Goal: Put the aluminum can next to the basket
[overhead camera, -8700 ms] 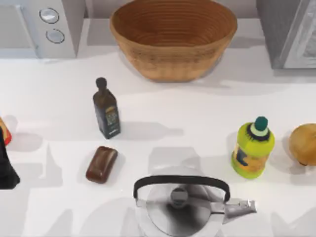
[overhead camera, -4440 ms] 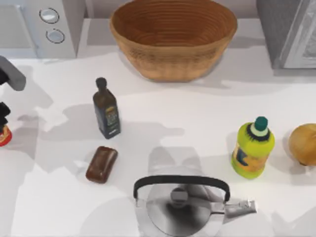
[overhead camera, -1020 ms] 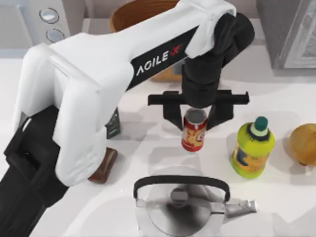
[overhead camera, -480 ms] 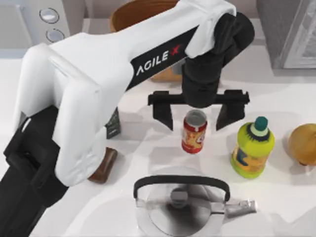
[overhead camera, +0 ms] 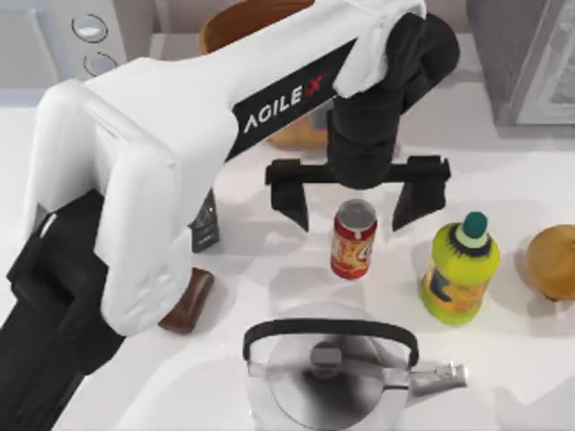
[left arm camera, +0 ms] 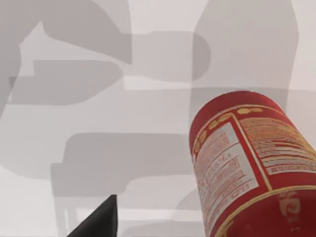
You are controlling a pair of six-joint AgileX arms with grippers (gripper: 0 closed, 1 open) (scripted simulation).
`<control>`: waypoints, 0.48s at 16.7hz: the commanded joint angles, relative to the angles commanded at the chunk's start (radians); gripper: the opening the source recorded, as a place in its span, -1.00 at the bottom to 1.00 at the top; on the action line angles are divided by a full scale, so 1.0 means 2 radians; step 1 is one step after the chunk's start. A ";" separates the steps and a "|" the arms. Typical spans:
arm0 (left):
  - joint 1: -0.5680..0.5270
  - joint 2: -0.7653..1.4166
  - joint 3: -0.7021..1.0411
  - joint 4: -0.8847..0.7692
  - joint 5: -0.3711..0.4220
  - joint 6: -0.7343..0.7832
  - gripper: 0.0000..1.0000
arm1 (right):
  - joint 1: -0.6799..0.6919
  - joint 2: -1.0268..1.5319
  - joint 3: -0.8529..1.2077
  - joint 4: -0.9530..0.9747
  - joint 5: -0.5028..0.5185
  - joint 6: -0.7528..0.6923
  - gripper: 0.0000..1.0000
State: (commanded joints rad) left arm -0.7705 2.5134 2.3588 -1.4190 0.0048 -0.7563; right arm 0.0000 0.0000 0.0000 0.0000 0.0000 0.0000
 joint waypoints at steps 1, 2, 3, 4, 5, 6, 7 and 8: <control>0.001 0.003 0.016 -0.011 0.000 0.000 1.00 | 0.000 0.000 0.000 0.000 0.000 0.000 1.00; -0.001 0.007 0.032 -0.023 0.000 0.000 1.00 | 0.000 0.000 0.000 0.000 0.000 0.000 1.00; -0.002 0.011 0.049 -0.037 0.000 0.001 1.00 | 0.000 0.000 0.000 0.000 0.000 0.000 1.00; -0.004 0.014 0.066 -0.051 0.001 0.001 1.00 | 0.000 0.000 0.000 0.000 0.000 0.000 1.00; -0.005 0.018 0.084 -0.064 0.001 0.001 1.00 | 0.000 0.000 0.000 0.000 0.000 0.000 1.00; -0.006 0.020 0.098 -0.076 0.001 0.002 1.00 | 0.000 0.000 0.000 0.000 0.000 0.000 1.00; -0.007 0.022 0.107 -0.084 0.002 0.002 1.00 | 0.000 0.000 0.000 0.000 0.000 0.000 1.00; -0.007 0.023 0.111 -0.087 0.002 0.002 1.00 | 0.000 0.000 0.000 0.000 0.000 0.000 1.00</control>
